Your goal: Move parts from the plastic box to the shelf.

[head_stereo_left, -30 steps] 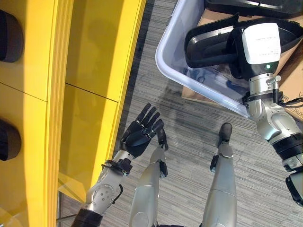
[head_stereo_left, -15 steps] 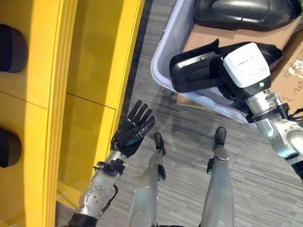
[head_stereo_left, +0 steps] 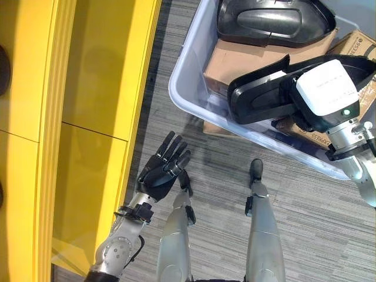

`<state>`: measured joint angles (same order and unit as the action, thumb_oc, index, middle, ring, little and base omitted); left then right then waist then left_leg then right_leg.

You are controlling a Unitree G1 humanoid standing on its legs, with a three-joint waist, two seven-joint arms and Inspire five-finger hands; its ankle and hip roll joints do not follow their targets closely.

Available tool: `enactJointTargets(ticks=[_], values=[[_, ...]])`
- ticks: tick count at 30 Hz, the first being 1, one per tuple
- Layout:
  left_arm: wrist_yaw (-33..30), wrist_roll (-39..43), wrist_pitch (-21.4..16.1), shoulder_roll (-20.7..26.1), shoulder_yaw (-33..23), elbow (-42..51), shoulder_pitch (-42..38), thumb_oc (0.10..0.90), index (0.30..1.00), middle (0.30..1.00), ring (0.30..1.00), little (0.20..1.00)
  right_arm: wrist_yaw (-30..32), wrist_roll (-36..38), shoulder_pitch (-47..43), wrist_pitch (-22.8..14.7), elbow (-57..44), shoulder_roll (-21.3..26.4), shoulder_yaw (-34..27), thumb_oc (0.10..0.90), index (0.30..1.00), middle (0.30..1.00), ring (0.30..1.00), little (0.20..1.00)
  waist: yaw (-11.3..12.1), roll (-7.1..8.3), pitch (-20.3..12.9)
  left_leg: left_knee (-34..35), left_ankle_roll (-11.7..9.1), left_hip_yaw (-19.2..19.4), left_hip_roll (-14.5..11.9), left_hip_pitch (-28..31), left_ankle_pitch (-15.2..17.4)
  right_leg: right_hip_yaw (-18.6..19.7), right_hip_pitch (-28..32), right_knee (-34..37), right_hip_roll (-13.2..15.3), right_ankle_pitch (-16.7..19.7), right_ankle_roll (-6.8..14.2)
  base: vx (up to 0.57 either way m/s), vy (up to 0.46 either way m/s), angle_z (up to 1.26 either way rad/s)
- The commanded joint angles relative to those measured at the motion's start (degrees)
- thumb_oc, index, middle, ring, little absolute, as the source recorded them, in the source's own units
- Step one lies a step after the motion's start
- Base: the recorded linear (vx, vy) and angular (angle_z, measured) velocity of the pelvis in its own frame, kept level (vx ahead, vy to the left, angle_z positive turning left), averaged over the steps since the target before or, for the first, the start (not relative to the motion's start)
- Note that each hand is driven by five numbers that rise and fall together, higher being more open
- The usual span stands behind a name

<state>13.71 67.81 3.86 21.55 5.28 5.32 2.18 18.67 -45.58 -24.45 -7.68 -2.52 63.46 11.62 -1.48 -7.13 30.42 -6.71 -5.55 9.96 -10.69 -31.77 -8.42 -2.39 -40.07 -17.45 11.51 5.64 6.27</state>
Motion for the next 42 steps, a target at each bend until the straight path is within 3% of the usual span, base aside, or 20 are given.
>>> enactJointTargets(ticks=[1, 5, 7, 13, 17, 18, 22, 26, 32, 42], values=[[3.49, 1.07, -1.51, 2.67, -2.48, 6.36, 1.67, 0.9, 1.0, 1.0, 1.0, 1.0, 2.76, -1.17, -6.65, -2.86, -9.54, 1.75, -4.88, 0.4, 0.3, 0.3, 0.3, 0.3, 0.82, 3.17, -0.63, -2.51, 1.41, -1.5, 2.48, 0.85, 4.02, -5.94, 4.43, -4.41, -3.02, -9.66, -2.63, 0.0, -0.13, -0.01], [4.15, 0.28, -1.26, 3.53, -2.75, 5.6, 2.03, 0.9, 1.0, 1.0, 1.0, 1.0, 3.44, -4.49, -7.47, -3.7, -6.74, 6.23, -4.78, 0.4, 0.3, 0.3, 0.3, 0.3, 1.54, 4.43, -0.63, -2.14, 1.01, -2.45, 1.2, 1.81, 3.12, -6.96, 5.89, -4.57, -4.32, -10.15, -3.27, 0.0, -0.185, 0.05], [4.69, -0.11, -1.34, 4.23, -2.83, 4.83, 2.38, 0.9, 1.0, 1.0, 1.0, 1.0, 2.86, -5.92, -10.4, -4.75, -4.79, 8.79, -2.63, 0.4, 0.3, 0.3, 0.3, 0.3, 2.13, 5.21, -0.63, -2.16, 0.25, -3.33, 0.67, 3.13, 3.93, -7.14, 7.29, -5.5, -4.77, -12.02, -3.21, 0.07, -0.227, 0.03], [5.85, -1.9, -1.3, 6.56, -3.96, 3.3, 2.89, 0.9, 1.0, 1.0, 1.0, 1.0, 1.41, -3.88, -22.96, -6.84, 0.85, 15.55, 7.59, 0.4, 0.3, 0.3, 0.3, 0.3, 3.54, 8.41, -0.63, 0.09, -1.4, -5.84, -2.77, 4.35, 0.95, -8.25, 8.17, -7.72, -7.94, -13.25, -4.85, 0.03, -0.266, -0.03], [6.88, -3.05, -0.74, 7.61, -4.77, 2.44, 3.19, 0.9, 1.0, 1.0, 1.0, 1.0, 1.71, -3.34, -26.38, -8.23, 3.07, 17.0, 10.83, 0.4, 0.3, 0.3, 0.3, 0.3, 4.09, 9.94, -0.63, 0.94, -1.94, -7.32, -4.56, 4.7, -0.19, -8.73, 8.17, -9.5, -9.37, -13.85, -5.57, 0.02, -0.279, 0.1], [7.49, -4.01, -0.96, 8.42, -5.04, 1.59, 3.22, 0.9, 1.0, 1.0, 1.0, 1.0, 2.34, -1.73, -27.83, -8.83, 5.1, 18.21, 13.11, 0.4, 0.3, 0.3, 0.3, 0.3, 4.6, 11.04, -0.63, 0.88, -2.18, -8.3, -5.54, 4.38, -0.76, -8.97, 7.99, -10.88, -10.25, -14.23, -5.97, 0.02, -0.33, 0.16], [7.92, -4.92, -0.57, 9.65, -5.69, 0.4, 2.68, 0.9, 1.0, 1.0, 1.0, 1.0, 2.88, -0.43, -32.35, -9.58, 8.92, 18.26, 18.45, 0.4, 0.3, 0.3, 0.3, 0.3, 5.48, 12.27, -0.63, 0.26, -2.46, -10.13, -6.94, 3.25, -1.68, -9.54, 7.13, -14.0, -11.32, -15.11, -6.46, 0.03, -0.273, 0.05], [8.21, -5.87, -0.23, 10.73, -6.45, -1.71, 1.89, 0.9, 1.0, 1.0, 1.0, 1.0, 4.89, -2.35, -36.35, -10.0, 12.77, 16.27, 23.36, 0.4, 0.3, 0.3, 0.3, 0.3, 6.54, 12.51, -0.63, 0.27, -2.71, -11.72, -7.98, 1.94, -3.21, -10.51, 5.82, -18.22, -11.83, -16.91, -6.72, 0.07, -0.235, 0.05], [8.6, -5.84, 0.13, 12.29, -6.79, -3.44, 0.49, 0.9, 1.0, 1.0, 1.0, 1.0, 5.11, -4.06, -37.31, -9.03, 14.57, 14.03, 25.44, 0.4, 0.3, 0.3, 0.3, 0.3, 7.04, 12.07, -0.63, -0.27, -2.53, -12.8, -8.2, -0.88, -4.26, -11.57, 2.44, -23.51, -10.96, -19.04, -6.84, 0.04, -0.123, 0.05], [9.56, -4.31, 0.38, 14.91, -6.45, -5.29, -1.79, 0.9, 1.0, 1.0, 1.0, 1.0, 8.16, -10.07, -41.25, -7.41, 18.33, 8.35, 31.42, 0.4, 0.3, 0.3, 0.3, 0.3, 7.93, 9.76, -0.63, -3.12, -1.74, -14.67, -6.85, -8.75, -5.16, -12.52, -6.19, -33.33, -8.1, -22.3, -6.76, 0.02, -0.057, 0.06]])
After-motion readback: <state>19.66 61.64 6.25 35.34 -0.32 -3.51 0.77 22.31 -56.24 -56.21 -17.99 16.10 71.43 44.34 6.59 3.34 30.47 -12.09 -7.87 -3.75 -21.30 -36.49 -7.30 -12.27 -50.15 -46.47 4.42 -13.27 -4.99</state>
